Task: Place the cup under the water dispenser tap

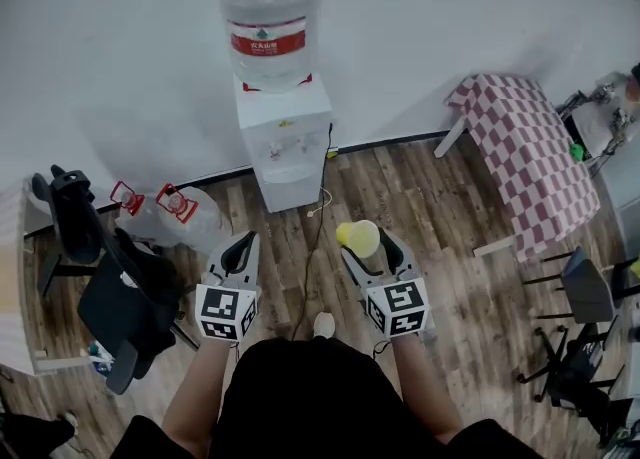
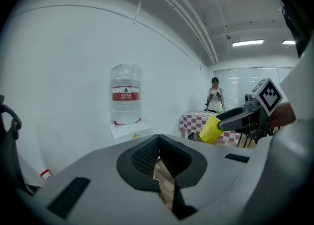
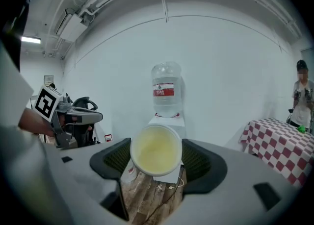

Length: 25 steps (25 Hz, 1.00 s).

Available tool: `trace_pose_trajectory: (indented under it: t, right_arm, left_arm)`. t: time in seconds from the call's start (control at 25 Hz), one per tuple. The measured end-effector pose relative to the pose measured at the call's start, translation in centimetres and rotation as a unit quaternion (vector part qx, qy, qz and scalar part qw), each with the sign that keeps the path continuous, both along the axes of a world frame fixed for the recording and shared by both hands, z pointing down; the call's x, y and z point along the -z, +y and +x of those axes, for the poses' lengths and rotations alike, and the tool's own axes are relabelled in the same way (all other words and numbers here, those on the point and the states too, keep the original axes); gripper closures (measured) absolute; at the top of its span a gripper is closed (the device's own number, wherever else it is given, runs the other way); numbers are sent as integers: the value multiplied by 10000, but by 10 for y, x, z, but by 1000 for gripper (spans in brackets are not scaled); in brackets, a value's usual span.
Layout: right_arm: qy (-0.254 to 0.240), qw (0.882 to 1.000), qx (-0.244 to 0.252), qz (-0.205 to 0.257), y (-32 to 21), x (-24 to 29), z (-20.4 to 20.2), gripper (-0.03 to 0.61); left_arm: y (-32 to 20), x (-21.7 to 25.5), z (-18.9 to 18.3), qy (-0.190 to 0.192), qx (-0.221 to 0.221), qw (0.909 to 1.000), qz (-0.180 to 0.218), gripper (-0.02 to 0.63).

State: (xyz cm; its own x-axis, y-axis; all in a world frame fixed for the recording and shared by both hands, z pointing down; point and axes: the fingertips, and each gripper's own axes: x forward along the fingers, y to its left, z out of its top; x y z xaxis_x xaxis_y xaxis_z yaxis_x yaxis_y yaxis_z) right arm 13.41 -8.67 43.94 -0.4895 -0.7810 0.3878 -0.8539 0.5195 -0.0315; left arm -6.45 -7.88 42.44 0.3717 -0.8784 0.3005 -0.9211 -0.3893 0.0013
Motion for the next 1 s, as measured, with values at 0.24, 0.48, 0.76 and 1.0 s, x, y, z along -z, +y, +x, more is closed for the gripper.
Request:
trace_pose_trajectory:
  t: [0.24,0.48,0.76,1.0]
  right_arm:
    - [-15,9994,309,-170,-19,-20,21,242]
    - [-30,9983,451,-361,-33,-36,27,241]
    - [73,9971,587,-481,-61,-54,11,242]
    - [230,9965,597,-540,-105,-87,-20,241]
  left_arm:
    - [-6,-8,22,-97,262,9995,-131,600]
    - [-4,-27,26,-155,403,9981,-436,600]
    - [-17,-51,23,-62,447,9965,-698,600]
    - [-58,-78,2,19,421,9956,-841,600]
